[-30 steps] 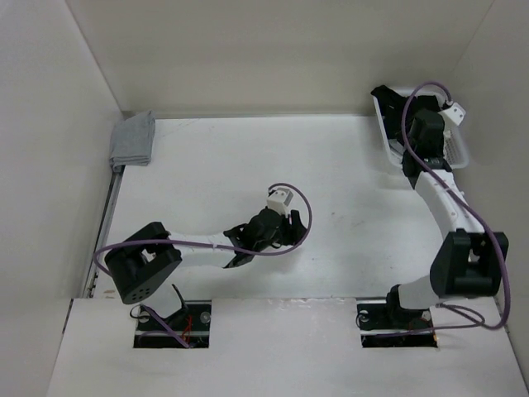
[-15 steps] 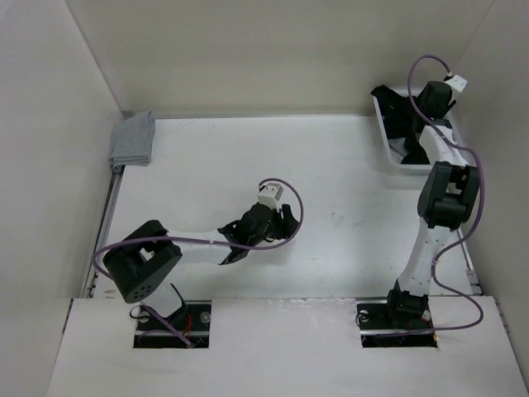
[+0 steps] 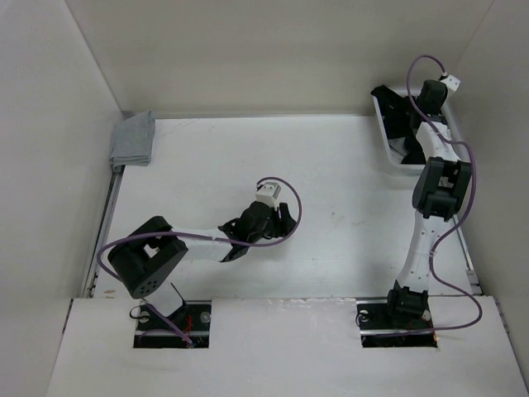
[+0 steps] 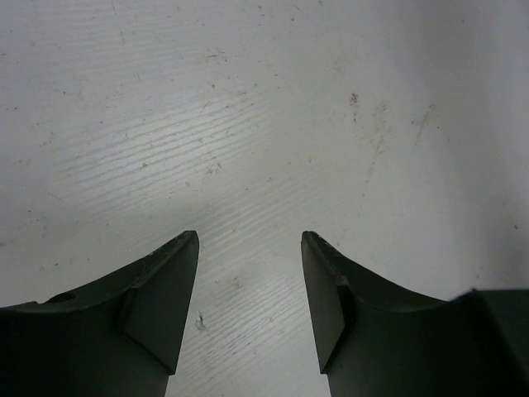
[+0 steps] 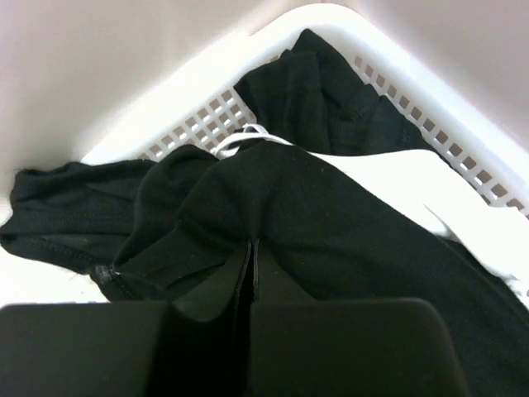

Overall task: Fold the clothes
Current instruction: Grab the tank top from the pile, then move the tank top to the center of the board

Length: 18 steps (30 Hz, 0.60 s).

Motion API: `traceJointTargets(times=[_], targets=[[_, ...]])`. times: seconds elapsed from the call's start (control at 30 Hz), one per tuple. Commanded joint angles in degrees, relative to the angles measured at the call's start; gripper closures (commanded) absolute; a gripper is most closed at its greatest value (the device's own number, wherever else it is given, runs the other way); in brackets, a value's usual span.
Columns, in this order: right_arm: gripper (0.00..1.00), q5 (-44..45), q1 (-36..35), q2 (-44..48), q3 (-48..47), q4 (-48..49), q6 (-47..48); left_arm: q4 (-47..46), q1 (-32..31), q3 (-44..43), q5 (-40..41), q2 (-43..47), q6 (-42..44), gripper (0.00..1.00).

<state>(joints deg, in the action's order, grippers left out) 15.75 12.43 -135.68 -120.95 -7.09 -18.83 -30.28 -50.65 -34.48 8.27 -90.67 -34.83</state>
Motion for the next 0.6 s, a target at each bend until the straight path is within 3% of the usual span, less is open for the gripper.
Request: traceJointTargets(times=[0.0, 0.2, 0.23, 0.33, 0.47, 0.57], targets=[[1.0, -1.5, 0.3, 12.6, 8.2, 10.1, -4.2, -2.8, 0.3, -1.5, -0.8, 0.8, 1.0, 0.49], [1.0, -1.3, -2.1, 32.7, 22.7, 17.9, -5.5, -3.9, 0.4, -0.5, -0.8, 2.0, 0.6, 0.5], [1.0, -1.9, -3.7, 41.1, 29.2, 20.1, -8.3, -4.6, 0.5, 0.0, -0.6, 2.6, 0.5, 0.5], [1.0, -2.5, -6.7, 53.7, 38.7, 23.2, -12.8, -5.5, 0.6, 0.9, -0.5, 3.5, -0.1, 0.5], [1.0, -3.0, -14.0, 68.6, 46.0, 22.8, -14.2, -6.6, 1.8, 2.7, 0.1, 5.7, -1.2, 0.51], [1.0, -3.3, -24.2, 77.7, 46.5, 20.9, -12.1, -6.6, 5.0, 5.3, 1.1, 10.2, -3.1, 0.51]])
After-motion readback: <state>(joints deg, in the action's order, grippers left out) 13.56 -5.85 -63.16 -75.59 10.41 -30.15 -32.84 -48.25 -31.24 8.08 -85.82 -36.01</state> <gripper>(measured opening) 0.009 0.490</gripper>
